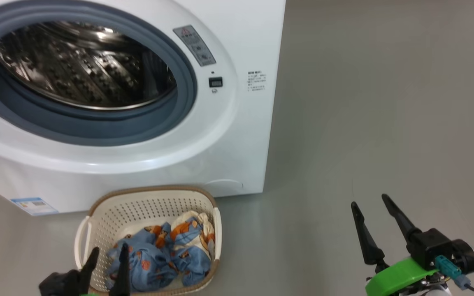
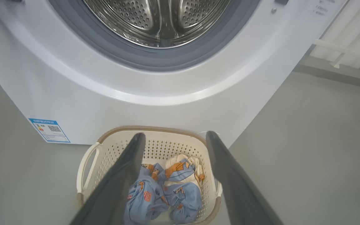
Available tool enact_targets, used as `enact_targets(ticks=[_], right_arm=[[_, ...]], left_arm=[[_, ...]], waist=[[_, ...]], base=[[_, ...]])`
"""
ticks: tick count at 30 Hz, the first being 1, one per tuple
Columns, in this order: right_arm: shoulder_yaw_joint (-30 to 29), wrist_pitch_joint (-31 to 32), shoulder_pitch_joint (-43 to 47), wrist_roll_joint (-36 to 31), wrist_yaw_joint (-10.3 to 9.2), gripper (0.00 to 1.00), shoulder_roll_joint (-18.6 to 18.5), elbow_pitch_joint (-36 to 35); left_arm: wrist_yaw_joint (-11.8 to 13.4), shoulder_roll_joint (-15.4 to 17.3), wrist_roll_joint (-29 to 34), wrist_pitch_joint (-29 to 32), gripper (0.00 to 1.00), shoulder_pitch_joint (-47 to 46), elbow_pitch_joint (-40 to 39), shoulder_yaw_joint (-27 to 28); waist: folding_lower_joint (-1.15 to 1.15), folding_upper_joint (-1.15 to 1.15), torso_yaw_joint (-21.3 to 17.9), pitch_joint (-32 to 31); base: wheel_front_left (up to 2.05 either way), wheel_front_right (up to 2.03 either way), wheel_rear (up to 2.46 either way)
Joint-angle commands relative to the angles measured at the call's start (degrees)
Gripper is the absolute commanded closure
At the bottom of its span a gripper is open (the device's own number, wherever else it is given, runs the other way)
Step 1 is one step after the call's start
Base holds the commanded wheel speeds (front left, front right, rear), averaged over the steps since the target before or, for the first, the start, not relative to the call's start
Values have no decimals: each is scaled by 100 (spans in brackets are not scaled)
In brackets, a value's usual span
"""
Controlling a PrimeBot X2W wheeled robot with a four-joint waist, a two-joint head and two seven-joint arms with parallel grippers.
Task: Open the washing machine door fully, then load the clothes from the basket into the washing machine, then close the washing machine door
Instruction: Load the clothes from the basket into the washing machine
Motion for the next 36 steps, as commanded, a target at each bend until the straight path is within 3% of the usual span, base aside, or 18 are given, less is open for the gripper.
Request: enact_targets(ticks=[1,16,26,36], right_arm=[[110,-69,-239,-59,9,0,2,-170],[35,-69,-689,-266,9,0,2,-536],[107,-69,-847,-136,9,0,2,-741],[182,-69,-942,9,9,0,2,-862]], left_arm=[[-15,114,-41,-43,0,-286,69,112],[-15,599,-460,-43,0,-1905,2374,-438],[-15,1011,-547,-42,0,-2797,3834,-877],[-15,1248,-861,149,0,-3466,4615,-1231]], waist=[[0,0,-126,421],[0,0,-645,2040],[0,0,-1003,2804],[0,0,-1248,3381]], base=[[0,0,0],[0,0,0],[0,0,0],[0,0,0]])
